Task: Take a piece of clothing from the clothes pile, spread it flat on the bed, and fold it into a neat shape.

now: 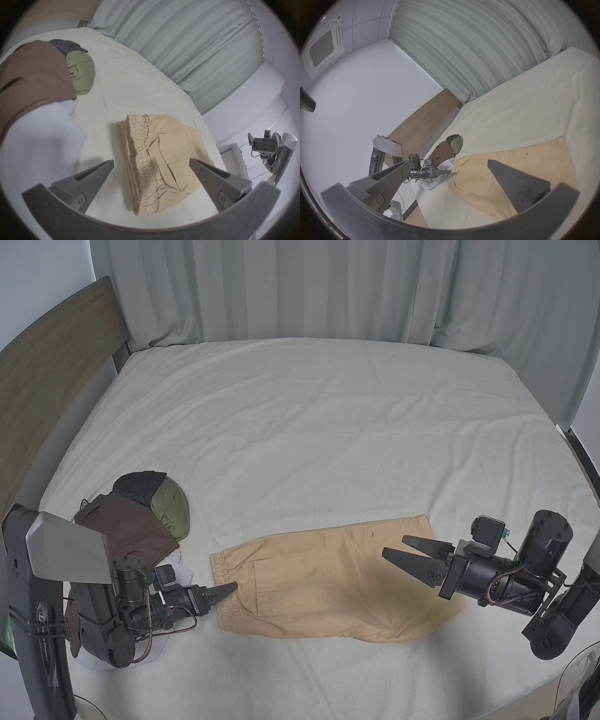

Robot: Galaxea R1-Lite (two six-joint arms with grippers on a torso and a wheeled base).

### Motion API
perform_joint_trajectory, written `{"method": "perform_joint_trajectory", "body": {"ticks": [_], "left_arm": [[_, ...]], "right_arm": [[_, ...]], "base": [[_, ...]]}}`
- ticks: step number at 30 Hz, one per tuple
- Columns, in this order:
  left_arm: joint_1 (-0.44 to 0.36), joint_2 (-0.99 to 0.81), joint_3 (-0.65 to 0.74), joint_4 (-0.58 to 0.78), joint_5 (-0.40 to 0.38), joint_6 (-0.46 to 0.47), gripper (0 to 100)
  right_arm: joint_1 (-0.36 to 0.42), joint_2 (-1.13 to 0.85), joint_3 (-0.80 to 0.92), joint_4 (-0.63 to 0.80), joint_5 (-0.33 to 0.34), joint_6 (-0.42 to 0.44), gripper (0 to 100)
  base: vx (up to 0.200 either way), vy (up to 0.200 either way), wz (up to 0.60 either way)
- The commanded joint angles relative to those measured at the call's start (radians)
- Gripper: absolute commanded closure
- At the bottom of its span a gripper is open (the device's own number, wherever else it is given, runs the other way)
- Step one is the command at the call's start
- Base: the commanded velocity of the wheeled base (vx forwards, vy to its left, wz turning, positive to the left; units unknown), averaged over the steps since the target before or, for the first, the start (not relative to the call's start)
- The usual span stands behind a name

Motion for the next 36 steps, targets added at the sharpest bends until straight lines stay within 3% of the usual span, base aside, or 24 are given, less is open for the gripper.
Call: {"method": "perform_joint_trajectory", "body": {"ticks": [1, 11, 20, 36], "left_arm": [[-0.004, 0.032, -0.017, -0.001, 0.003, -0.019, 0], [-0.008, 0.098, -0.052, -0.001, 0.046, -0.029, 0], [-0.051, 0.107, -0.106, -0.001, 0.112, -0.197, 0], [-0.109, 0.118, -0.134, -0.001, 0.119, -0.268, 0]], "right_arm": [[0.001, 0.014, -0.001, -0.001, 0.000, 0.000, 0], [0.001, 0.013, 0.000, -0.001, 0.000, 0.000, 0], [0.001, 0.014, 0.000, -0.001, 0.000, 0.000, 0], [0.001, 0.013, -0.001, -0.001, 0.000, 0.000, 0]], "base": [[0.000, 0.000, 0.00], [0.000, 0.000, 0.00], [0.000, 0.000, 0.00], [0.000, 0.000, 0.00]]}}
